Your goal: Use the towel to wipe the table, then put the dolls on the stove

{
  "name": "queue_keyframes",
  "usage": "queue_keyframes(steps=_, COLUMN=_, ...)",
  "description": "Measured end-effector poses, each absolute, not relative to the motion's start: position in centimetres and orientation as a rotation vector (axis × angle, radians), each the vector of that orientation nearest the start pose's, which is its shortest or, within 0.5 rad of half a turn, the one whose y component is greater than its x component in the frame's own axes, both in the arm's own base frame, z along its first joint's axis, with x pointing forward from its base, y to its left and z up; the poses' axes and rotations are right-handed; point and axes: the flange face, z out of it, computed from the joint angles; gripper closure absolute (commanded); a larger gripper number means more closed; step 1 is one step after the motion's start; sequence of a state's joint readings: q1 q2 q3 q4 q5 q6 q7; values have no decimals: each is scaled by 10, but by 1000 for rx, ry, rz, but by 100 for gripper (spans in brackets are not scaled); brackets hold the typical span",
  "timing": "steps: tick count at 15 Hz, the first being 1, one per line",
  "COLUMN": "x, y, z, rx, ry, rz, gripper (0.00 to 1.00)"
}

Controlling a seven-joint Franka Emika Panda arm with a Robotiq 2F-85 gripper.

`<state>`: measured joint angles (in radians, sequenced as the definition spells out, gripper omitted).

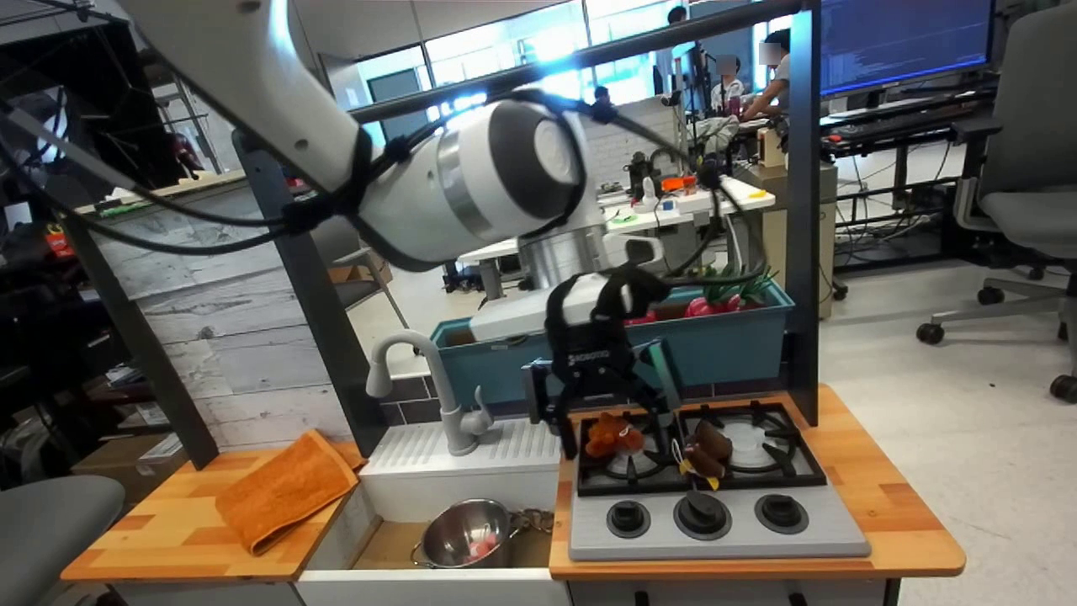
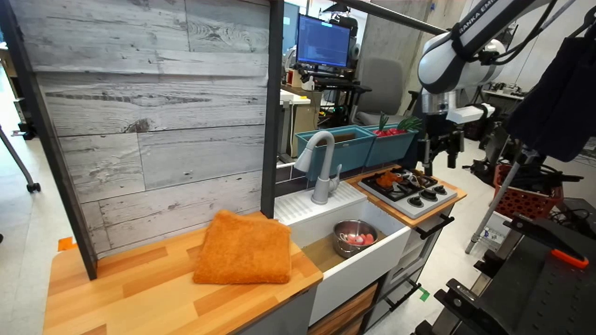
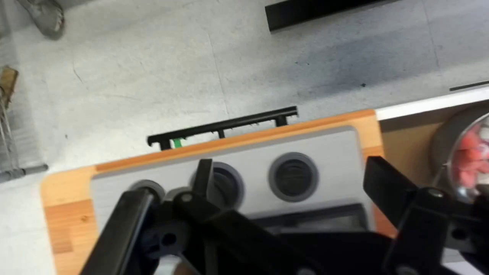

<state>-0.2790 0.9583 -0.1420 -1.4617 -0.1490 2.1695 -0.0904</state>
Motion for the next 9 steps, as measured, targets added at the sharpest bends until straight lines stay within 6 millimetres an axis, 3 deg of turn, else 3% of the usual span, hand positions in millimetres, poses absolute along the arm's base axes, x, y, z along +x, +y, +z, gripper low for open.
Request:
queue_keyframes(steps=5, x=646, y=-148, z=66, rx=-3211, ry=1, rz=477, gripper=0)
queue_keyframes(steps=7, x=645, y=-116, z=57, rx=-3197, ry=-63, rz=544, gripper=0)
queue_keyframes(steps=9, x=639, y=-105, z=52, rx=-3174, ry=-113, rz=639, gripper=0)
